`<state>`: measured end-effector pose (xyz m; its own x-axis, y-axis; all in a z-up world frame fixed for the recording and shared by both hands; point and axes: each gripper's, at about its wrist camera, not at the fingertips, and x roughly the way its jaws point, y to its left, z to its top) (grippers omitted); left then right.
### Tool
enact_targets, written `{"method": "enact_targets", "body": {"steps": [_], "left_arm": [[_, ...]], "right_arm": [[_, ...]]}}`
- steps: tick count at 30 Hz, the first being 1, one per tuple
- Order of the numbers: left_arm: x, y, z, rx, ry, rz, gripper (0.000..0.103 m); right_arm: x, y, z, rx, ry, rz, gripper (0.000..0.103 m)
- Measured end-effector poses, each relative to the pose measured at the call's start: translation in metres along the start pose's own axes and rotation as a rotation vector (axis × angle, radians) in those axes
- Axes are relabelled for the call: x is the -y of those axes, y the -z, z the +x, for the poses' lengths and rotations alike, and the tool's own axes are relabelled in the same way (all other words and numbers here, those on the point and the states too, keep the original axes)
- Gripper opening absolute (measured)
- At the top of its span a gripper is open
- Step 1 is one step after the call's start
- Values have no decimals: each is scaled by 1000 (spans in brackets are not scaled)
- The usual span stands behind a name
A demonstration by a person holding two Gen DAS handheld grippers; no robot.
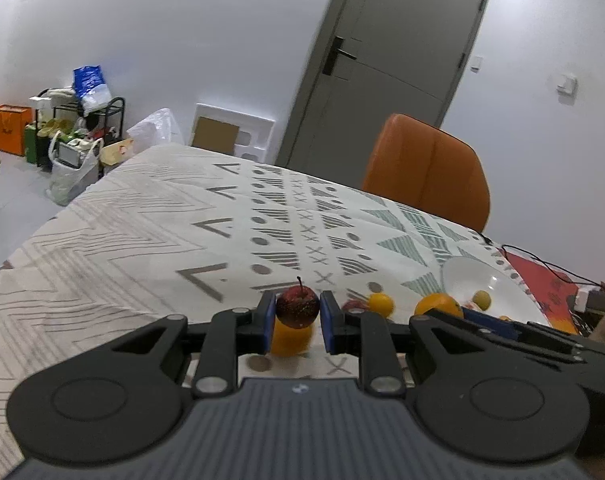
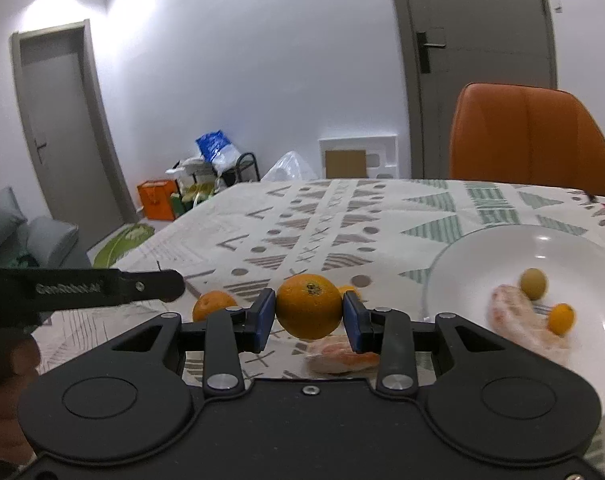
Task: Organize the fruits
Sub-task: 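Carry the apple and orange over the white bowl with both tools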
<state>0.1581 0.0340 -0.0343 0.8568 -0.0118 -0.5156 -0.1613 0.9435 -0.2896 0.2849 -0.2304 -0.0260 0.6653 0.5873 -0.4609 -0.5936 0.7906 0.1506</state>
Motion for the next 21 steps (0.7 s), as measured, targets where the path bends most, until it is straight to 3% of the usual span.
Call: {"method": "enact_targets", "body": {"steps": [21], "left_arm": [[72, 7, 20, -22, 84, 101, 22]], "right_arm": [[63, 10, -49, 72, 95, 97, 35]]}}
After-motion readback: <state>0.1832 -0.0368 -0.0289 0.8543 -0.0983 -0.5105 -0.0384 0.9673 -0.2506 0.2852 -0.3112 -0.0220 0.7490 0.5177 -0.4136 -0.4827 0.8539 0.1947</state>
